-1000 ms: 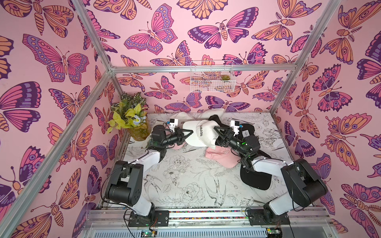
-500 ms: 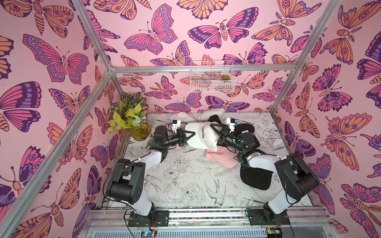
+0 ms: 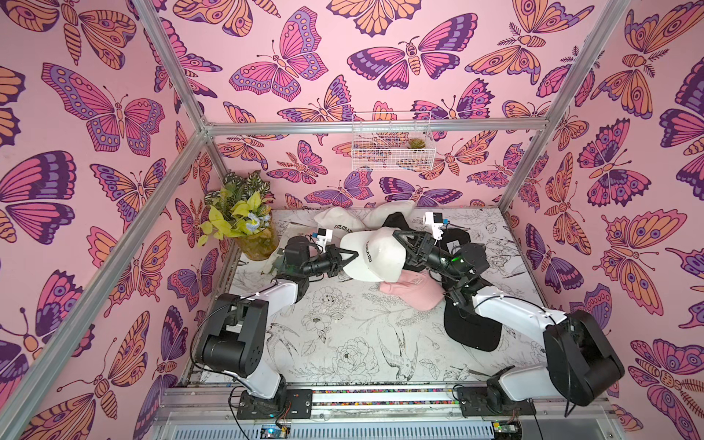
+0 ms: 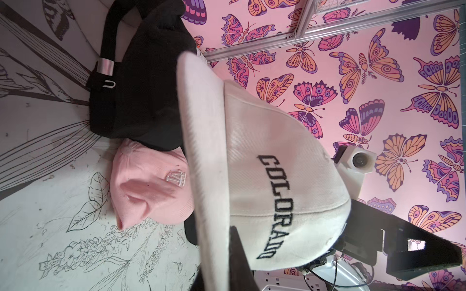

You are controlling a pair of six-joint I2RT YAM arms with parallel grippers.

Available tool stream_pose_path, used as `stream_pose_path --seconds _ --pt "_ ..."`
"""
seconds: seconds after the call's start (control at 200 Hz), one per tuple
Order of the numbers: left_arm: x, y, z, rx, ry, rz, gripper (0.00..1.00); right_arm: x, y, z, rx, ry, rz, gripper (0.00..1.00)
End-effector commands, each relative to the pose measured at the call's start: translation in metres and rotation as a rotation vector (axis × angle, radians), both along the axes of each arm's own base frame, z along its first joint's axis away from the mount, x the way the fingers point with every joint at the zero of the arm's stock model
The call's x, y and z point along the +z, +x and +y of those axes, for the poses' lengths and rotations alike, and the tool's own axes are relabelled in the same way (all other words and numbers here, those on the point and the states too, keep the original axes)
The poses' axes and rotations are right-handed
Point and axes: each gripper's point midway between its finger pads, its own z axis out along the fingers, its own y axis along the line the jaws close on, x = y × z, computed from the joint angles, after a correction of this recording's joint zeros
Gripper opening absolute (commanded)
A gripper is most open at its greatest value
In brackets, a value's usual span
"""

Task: Stack the baseball caps by color
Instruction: Place the baseball cap at the center of the board.

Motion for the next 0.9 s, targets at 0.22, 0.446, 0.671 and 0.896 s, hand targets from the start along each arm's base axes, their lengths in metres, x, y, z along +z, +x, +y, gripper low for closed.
stream_pose_path --seconds 0.22,0.446,0.671,0.896 --pt "-0.017 0.005 0.004 0.033 0.023 0.037 0.00 0.021 -0.011 0.004 0.041 0.020 -0.108 0.74" --pt "-0.018 0.006 -0.001 0.022 -0.007 0.040 0.00 0.008 -0.001 0.007 0.014 -0.026 -0.094 0.32" --pt "-0.032 0.006 0.001 0.035 0.011 0.058 0.00 0.015 -0.009 0.006 0.024 -0.095 -0.154 0.00" --pt "-0.050 0.008 0.012 0.066 0.042 0.089 0.02 0.009 -0.002 -0.017 -0.029 -0.160 -0.140 0.00"
